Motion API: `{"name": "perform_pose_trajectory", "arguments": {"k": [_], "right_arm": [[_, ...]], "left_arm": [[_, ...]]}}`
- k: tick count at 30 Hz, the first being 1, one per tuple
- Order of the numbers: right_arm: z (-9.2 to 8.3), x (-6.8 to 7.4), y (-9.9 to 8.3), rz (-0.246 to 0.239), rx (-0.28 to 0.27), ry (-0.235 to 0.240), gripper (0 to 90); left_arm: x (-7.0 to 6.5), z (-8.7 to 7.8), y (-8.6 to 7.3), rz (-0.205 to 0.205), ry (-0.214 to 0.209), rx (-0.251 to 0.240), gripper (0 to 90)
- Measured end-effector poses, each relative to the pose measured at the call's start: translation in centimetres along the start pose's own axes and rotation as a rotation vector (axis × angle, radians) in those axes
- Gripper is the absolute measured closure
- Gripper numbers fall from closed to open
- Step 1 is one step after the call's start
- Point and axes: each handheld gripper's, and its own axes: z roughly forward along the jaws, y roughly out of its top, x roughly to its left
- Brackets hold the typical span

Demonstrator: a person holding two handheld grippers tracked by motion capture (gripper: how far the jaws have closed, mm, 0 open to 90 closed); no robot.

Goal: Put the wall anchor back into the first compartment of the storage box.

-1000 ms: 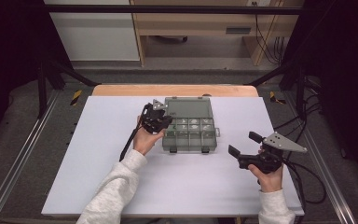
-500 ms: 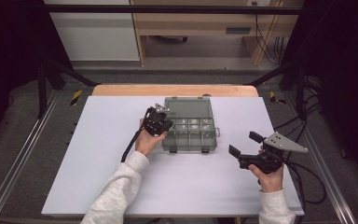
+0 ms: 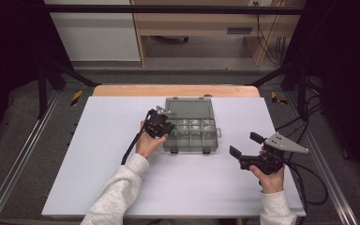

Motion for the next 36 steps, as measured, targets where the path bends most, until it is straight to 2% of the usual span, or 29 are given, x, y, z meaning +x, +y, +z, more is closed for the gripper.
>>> {"name": "perform_pose_trajectory", "arguments": {"k": [4, 10, 17, 19, 22, 27, 30, 36], "right_arm": [[0.0, 0.0, 0.0, 0.001, 0.002, -0.004, 2.1], [-0.1, -0.1, 0.0, -0.005, 0.0, -0.004, 2.1], [-0.1, 0.0, 0.0, -0.004, -0.003, -0.005, 2.1], [-0.1, 0.0, 0.0, 0.002, -0.002, -0.006, 2.1], [-0.1, 0.0, 0.0, -0.001, -0.006, -0.007, 2.1], [-0.1, 0.0, 0.0, 0.0, -0.002, -0.006, 2.1], [-0.1, 0.0, 0.0, -0.002, -0.003, -0.006, 2.0], [-0.2, 0.0, 0.0, -0.006, -0.003, -0.009, 2.0]], "left_arm": [[0.0, -1.9, 0.5, -0.012, -0.018, -0.051, 74.5], [-0.2, -5.3, 0.6, -0.019, -0.056, -0.118, 63.8], [-0.4, -8.9, -0.3, 0.014, -0.081, -0.178, 44.3], [-0.4, -9.8, -0.7, 0.025, -0.095, -0.186, 38.2], [-0.2, -11.1, -1.5, 0.039, -0.088, -0.193, 29.1], [0.2, -12.9, -2.8, 0.039, -0.084, -0.216, 16.5], [0.6, -14.1, -3.9, 0.035, -0.1, -0.236, 11.8], [1.4, -16.1, -6.3, 0.021, -0.081, -0.258, 8.2]]}}
